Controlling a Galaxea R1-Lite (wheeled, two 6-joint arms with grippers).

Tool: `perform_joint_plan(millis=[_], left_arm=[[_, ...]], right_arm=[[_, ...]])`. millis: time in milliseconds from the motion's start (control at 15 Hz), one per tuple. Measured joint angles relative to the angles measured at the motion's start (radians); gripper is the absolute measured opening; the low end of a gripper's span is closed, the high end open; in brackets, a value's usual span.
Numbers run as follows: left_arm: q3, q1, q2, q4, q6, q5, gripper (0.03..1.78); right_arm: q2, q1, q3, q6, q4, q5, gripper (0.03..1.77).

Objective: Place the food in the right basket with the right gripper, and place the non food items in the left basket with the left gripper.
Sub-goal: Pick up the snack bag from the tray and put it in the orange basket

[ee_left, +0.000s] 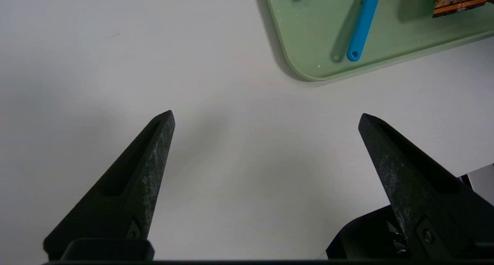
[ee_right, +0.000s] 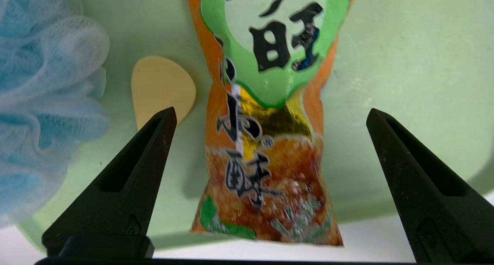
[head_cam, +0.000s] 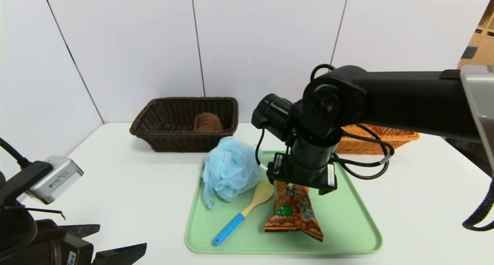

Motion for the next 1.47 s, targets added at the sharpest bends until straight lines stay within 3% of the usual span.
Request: perform_joint_plan(millis=[533,733,1000,1067,1133,1467], left_arm=[[0.000,0.000,-0.012,0.000,0.002,-0.004,1.69],[0.000,0.000,-0.018,0.001,0.002,-0.005,1.69],[0.000,0.000,-0.030,0.006,0.004,-0.005,1.69],[0.000,0.000,-0.032,0.007,0.003,-0.005,1.69],[0.000,0.000,-0.035,0.008,0.003,-0.004,1.69],[0.013,0.000,-0.047,0.010,0.003,-0.003,1.69]], right_arm=[[0.047,-0.004,0.000,-0.003,-0.013,-0.011,1.69],[0.049,-0.006,0.000,-0.003,-0.012,-0.014,1.17],[0.049,-0.005,0.000,-0.003,-0.012,-0.015,0.74],[0.048,-0.004,-0.001,-0.003,-0.013,-0.017,0.46],[0.045,-0.003,-0.001,-0.003,-0.013,-0.018,0.35],[0.036,0.005,0.000,-0.003,-0.011,-0.017,0.35]])
